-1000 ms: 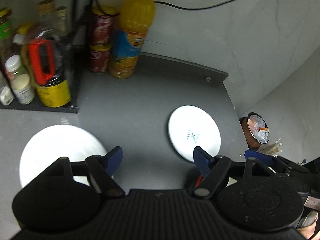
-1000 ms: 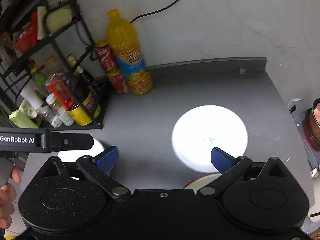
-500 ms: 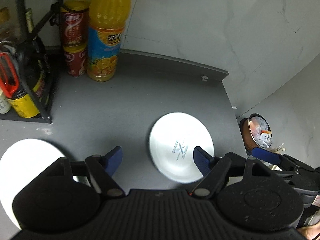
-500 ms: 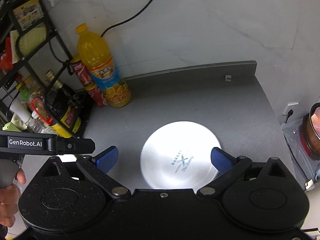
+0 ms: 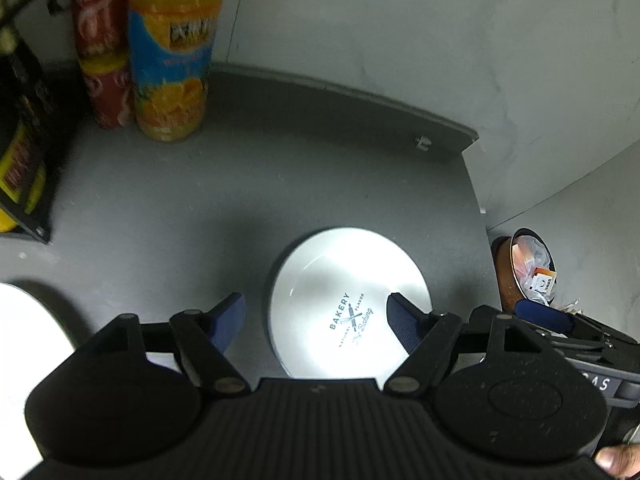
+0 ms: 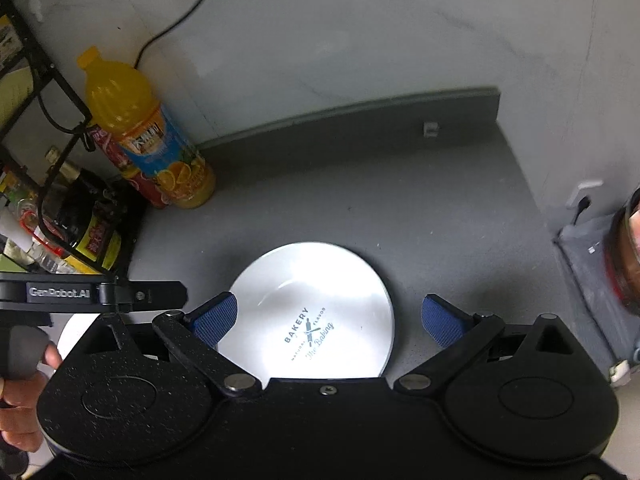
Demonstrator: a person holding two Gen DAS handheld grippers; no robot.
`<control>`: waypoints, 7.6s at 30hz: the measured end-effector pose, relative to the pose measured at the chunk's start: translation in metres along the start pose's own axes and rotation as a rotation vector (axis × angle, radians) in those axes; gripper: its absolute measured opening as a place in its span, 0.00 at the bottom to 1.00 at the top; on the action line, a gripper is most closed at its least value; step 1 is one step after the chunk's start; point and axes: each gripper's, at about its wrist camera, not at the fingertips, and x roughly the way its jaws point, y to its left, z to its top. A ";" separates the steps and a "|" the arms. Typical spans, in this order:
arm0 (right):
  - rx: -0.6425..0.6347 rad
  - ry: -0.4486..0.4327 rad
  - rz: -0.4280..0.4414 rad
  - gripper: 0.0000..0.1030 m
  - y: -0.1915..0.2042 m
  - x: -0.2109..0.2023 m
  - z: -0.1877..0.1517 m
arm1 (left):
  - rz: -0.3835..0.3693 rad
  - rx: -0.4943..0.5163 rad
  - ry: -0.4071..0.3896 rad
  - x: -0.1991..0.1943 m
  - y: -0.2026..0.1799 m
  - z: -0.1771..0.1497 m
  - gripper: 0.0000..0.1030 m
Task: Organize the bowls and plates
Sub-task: 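Close both grippers on the rim of the 'BAKERY' plate, then carry the 'BAKERY' plate and lower it onto the 'Sweet' plate, then open both grippers to release the 'BAKERY' plate, then withdraw both grippers from the plate stack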
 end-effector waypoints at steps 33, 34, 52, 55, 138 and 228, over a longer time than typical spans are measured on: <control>0.147 0.232 0.104 0.16 -0.062 0.092 -0.015 | 0.013 -0.216 0.182 0.103 0.037 -0.016 0.24; 0.156 0.231 0.107 0.12 -0.064 0.093 -0.016 | 0.011 -0.218 0.182 0.104 0.037 -0.016 0.24; 0.176 0.128 0.166 0.10 -0.067 0.068 -0.012 | -0.045 -0.190 0.089 0.076 0.048 -0.018 0.07; 0.176 0.112 0.170 0.10 -0.062 0.062 -0.012 | -0.056 -0.192 0.075 0.073 0.049 -0.015 0.06; -0.073 0.144 0.174 0.10 0.232 0.051 -0.121 | -0.041 -0.374 -0.032 -0.111 0.308 -0.129 0.06; -0.103 -0.045 0.071 1.00 0.223 -0.043 -0.134 | 0.156 -0.150 -0.085 -0.167 0.248 -0.131 0.88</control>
